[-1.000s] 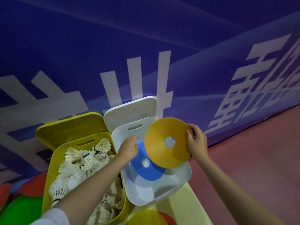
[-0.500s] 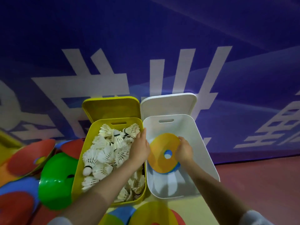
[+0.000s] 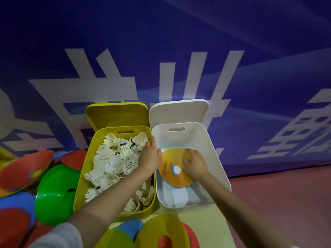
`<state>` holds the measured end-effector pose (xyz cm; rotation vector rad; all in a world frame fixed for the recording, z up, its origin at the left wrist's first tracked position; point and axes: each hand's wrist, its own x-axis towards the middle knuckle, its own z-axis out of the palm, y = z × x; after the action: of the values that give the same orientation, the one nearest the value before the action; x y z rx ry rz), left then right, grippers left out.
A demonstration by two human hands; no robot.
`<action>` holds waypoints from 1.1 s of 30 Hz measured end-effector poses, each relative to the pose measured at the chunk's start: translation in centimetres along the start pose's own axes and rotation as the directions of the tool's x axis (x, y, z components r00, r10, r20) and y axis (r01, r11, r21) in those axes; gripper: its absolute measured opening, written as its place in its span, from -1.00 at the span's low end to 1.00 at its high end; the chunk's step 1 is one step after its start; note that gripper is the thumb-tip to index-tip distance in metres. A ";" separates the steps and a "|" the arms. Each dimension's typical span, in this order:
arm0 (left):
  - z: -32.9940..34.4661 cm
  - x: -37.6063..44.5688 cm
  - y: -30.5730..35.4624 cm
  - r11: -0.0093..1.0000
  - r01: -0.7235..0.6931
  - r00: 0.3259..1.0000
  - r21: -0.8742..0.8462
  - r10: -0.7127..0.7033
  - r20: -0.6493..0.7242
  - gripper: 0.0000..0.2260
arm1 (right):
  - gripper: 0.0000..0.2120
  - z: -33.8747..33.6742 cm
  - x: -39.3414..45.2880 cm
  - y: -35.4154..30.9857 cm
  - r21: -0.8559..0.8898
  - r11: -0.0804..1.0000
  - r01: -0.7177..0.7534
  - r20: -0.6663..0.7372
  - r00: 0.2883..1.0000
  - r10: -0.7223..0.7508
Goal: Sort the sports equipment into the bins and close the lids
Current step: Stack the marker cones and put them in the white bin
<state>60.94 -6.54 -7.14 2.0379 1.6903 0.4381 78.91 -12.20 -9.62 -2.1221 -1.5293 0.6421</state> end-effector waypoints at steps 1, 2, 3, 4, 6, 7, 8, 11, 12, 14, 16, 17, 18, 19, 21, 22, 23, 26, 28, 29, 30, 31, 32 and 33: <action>-0.3 -0.2 0.1 1.000 -0.014 1.000 0.000 0.014 0.004 -0.47 | -0.56 -0.6 -1.1 -0.8 0.059 0.997 0.053 -0.034 0.998 -0.051; -0.6 -0.6 0.3 0.999 -0.036 0.999 -0.014 0.036 0.005 -0.48 | -0.57 -1.2 -2.4 -1.6 0.109 0.990 0.094 -0.068 0.994 -0.087; -1.0 -1.2 0.6 0.997 -0.066 0.998 -0.041 0.066 -0.001 -0.49 | -0.56 -1.5 -3.7 -2.3 0.156 0.978 0.137 -0.107 0.987 -0.121; -1.5 -2.0 0.8 0.991 -0.106 0.994 -0.076 0.106 -0.012 -0.51 | -0.56 -1.8 -5.0 -3.0 0.200 0.964 0.173 -0.143 0.979 -0.146; -2.6 -4.1 0.8 0.968 -0.202 0.979 -0.150 0.198 -0.040 -0.54 | -0.65 -1.7 -7.6 -4.2 0.260 0.937 0.233 -0.191 0.964 -0.187; -3.2 -5.3 0.6 0.953 -0.244 0.970 -0.178 0.239 -0.047 -0.56 | -0.69 -1.5 -9.0 -4.8 0.280 0.926 0.254 -0.202 0.958 -0.202; -3.7 -6.6 0.2 0.939 -0.277 0.961 -0.204 0.274 -0.043 -0.58 | -0.71 -1.3 -10.3 -5.3 0.300 0.917 0.265 -0.205 0.956 -0.209; -5.2 -10.4 -1.6 0.903 -0.330 0.939 -0.277 0.344 0.003 -0.63 | -0.72 -0.1 -14.3 -6.5 0.318 0.901 0.295 -0.204 0.949 -0.239; -5.7 -11.6 -2.5 0.897 -0.339 0.934 -0.284 0.357 0.015 -0.64 | -0.71 0.4 -15.6 -6.7 0.307 0.899 0.312 -0.205 0.944 -0.257; -6.5 -14.0 -4.3 0.890 -0.358 0.925 -0.283 0.379 0.024 -0.67 | -0.72 1.7 -18.2 -7.0 0.294 0.898 0.328 -0.192 0.940 -0.281; -7.2 -16.4 -6.6 0.881 -0.375 0.918 -0.287 0.396 0.016 -0.70 | -0.75 3.4 -20.9 -7.4 0.280 0.900 0.334 -0.162 0.940 -0.299; -7.4 -17.5 -7.8 0.879 -0.379 0.917 -0.289 0.399 0.010 -0.72 | -0.76 4.4 -22.3 -7.3 0.269 0.906 0.328 -0.141 0.943 -0.300; -7.7 -18.7 -9.0 0.877 -0.382 0.916 -0.292 0.401 0.005 -0.74 | -0.77 5.6 -23.6 -7.0 0.235 0.921 0.310 -0.117 0.950 -0.289; -7.9 -20.0 -10.2 0.879 -0.377 0.918 -0.293 0.396 0.008 -0.76 | -0.75 6.9 -24.8 -6.5 0.173 0.940 0.293 -0.105 0.955 -0.278; -8.1 -22.6 -12.5 0.896 -0.339 0.928 -0.286 0.368 0.052 -0.78 | -0.68 9.4 -26.6 -4.8 0.000 0.966 0.260 -0.081 0.962 -0.259; -8.0 -23.9 -13.8 0.908 -0.316 0.931 -0.275 0.353 0.094 -0.78 | -0.61 10.4 -27.3 -4.0 -0.092 0.971 0.223 -0.034 0.973 -0.227; -7.7 -25.2 -15.1 0.918 -0.304 0.930 -0.253 0.344 0.131 -0.78 | -0.52 11.2 -27.9 -3.6 -0.194 0.965 0.177 0.032 0.984 -0.174; -5.9 -28.1 -18.8 0.948 -0.284 0.913 -0.140 0.312 0.261 -0.78 | -0.28 13.4 -29.4 -3.4 -0.446 0.893 0.054 0.178 0.984 0.029; -4.7 -29.4 -20.4 0.961 -0.276 0.887 -0.026 0.266 0.377 -0.73 | -0.20 14.4 -29.9 -3.8 -0.499 0.866 0.040 0.175 0.983 0.055; -4.3 -29.9 -21.0 0.959 -0.283 0.867 0.028 0.243 0.435 -0.69 | -0.19 14.9 -30.1 -3.9 -0.524 0.850 0.041 0.166 0.985 0.054; -3.9 -30.3 -21.3 0.951 -0.298 0.849 0.077 0.228 0.476 -0.65 | -0.19 15.5 -30.1 -3.9 -0.554 0.831 0.046 0.156 0.987 0.049; -3.7 -30.6 -21.4 0.940 -0.318 0.838 0.122 0.219 0.500 -0.62 | -0.20 16.1 -30.1 -3.7 -0.589 0.806 0.069 0.160 0.987 0.033; -3.5 -30.9 -21.4 0.927 -0.337 0.831 0.164 0.212 0.514 -0.59 | -0.21 16.4 -30.2 -3.6 -0.612 0.787 0.080 0.176 0.984 0.037; -3.2 -31.1 -21.3 0.913 -0.354 0.829 0.201 0.207 0.520 -0.57 | -0.23 16.7 -30.2 -3.6 -0.626 0.775 0.082 0.179 0.983 0.040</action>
<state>35.38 -33.52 -14.38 2.3651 1.1945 -0.2515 57.72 -38.60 -17.42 -2.5714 -2.0979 0.3358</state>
